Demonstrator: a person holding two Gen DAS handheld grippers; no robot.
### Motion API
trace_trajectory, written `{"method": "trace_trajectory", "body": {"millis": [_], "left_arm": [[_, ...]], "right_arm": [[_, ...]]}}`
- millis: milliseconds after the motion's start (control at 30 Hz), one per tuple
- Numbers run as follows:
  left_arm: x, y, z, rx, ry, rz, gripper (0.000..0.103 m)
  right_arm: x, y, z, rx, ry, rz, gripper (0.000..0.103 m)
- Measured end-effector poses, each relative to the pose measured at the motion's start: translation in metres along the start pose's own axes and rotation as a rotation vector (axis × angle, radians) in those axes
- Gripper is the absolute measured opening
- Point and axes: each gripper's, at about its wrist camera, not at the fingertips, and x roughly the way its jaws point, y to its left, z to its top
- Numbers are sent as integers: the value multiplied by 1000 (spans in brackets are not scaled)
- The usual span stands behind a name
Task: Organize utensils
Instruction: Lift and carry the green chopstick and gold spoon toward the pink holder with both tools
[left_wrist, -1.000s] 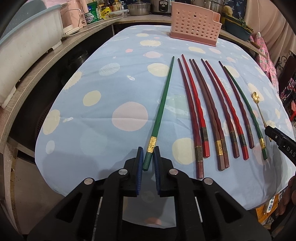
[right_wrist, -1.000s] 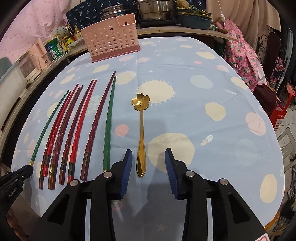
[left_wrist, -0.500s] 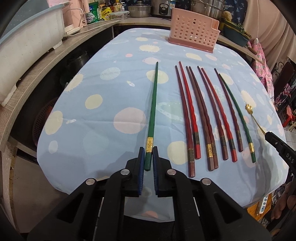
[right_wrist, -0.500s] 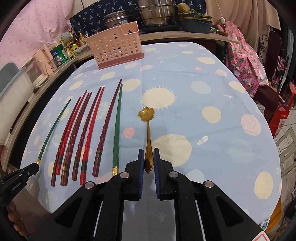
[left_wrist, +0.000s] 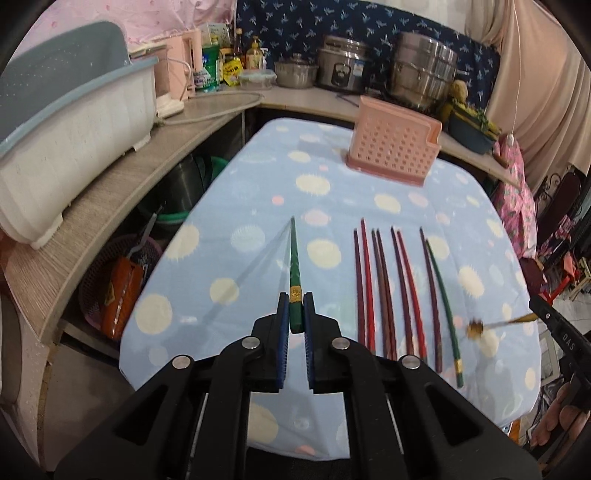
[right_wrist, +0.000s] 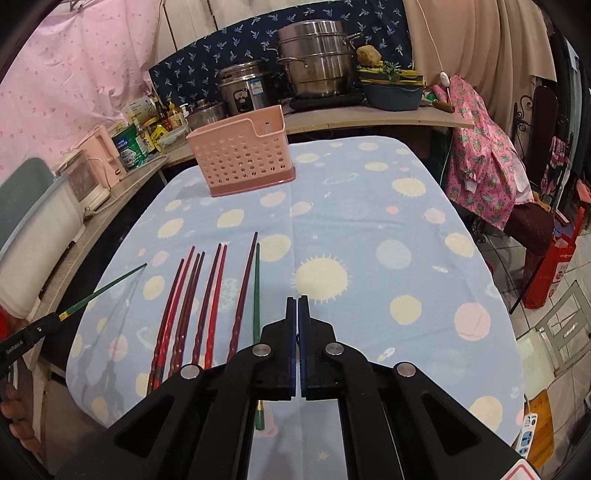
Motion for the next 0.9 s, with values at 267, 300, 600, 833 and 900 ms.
{"method": "trace_trajectory", "body": {"millis": [267,300,600,833,900], "left_arm": [[-12,-3,62,7,-106,15,7],[-11,-3,68,7,-113,16,7],[-9,-17,147,1,-197,-11,7],[-6,-43,208,29,-264,-35,7],[-6,-51,228,27,-284,-54,7]], "right_arm": [[2,1,38,-8,-50,6,2],[3,0,43,-5,-55,9,2],[22,-3,94,18,-87,58,2],[39,2,158,28,-146,92,1],[44,5,177,22,-165,93,1]]}}
